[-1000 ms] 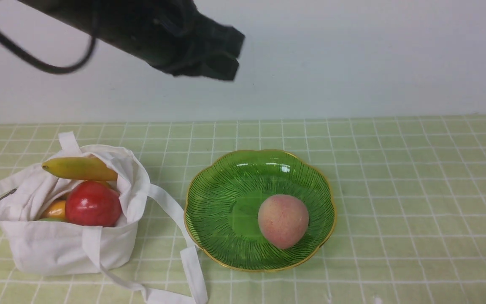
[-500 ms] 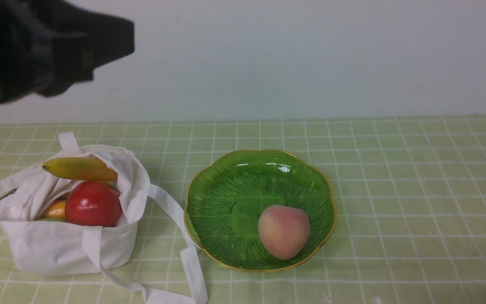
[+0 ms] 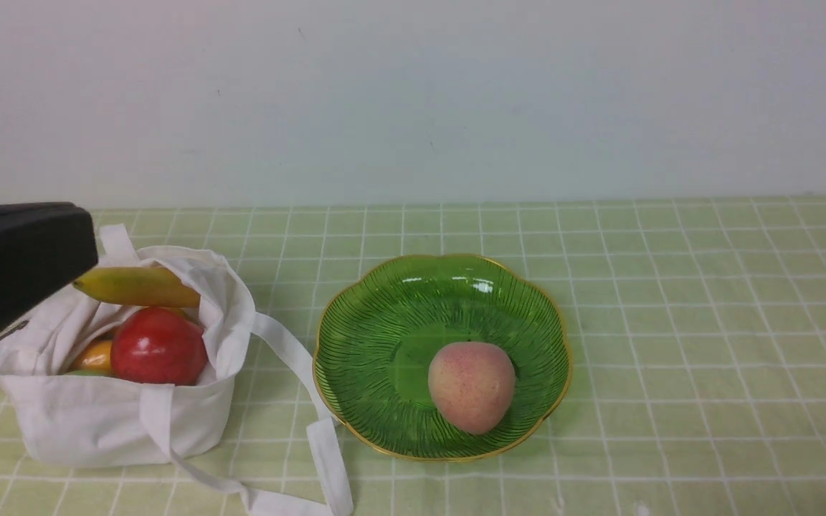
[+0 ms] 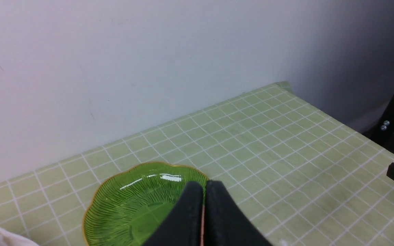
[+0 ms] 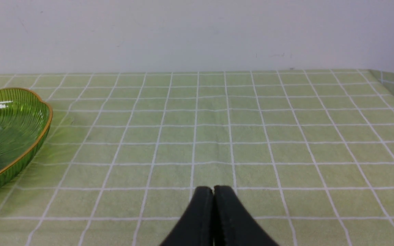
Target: Take the fruit out of the bag on the green coffee tablecloth and place them on the plate.
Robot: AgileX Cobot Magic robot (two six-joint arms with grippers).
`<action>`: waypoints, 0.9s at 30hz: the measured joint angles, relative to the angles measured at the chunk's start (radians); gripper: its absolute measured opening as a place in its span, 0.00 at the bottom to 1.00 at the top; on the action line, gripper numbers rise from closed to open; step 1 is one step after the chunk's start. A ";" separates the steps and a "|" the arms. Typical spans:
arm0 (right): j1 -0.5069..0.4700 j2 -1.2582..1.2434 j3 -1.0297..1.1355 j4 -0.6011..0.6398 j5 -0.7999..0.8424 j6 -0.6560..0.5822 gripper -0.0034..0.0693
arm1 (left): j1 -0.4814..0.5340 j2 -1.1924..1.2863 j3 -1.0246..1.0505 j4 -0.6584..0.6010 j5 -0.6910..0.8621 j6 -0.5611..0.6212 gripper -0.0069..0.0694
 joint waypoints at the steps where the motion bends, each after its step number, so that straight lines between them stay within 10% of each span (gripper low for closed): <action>1: 0.000 0.000 0.000 0.000 0.000 0.000 0.03 | 0.000 -0.006 0.000 0.011 0.000 0.001 0.08; 14: 0.000 0.000 0.000 0.000 0.000 0.000 0.03 | 0.003 -0.140 0.089 0.226 -0.017 -0.079 0.08; 27: 0.000 0.000 0.000 0.000 0.000 0.000 0.03 | 0.308 -0.559 0.768 0.295 -0.326 -0.146 0.08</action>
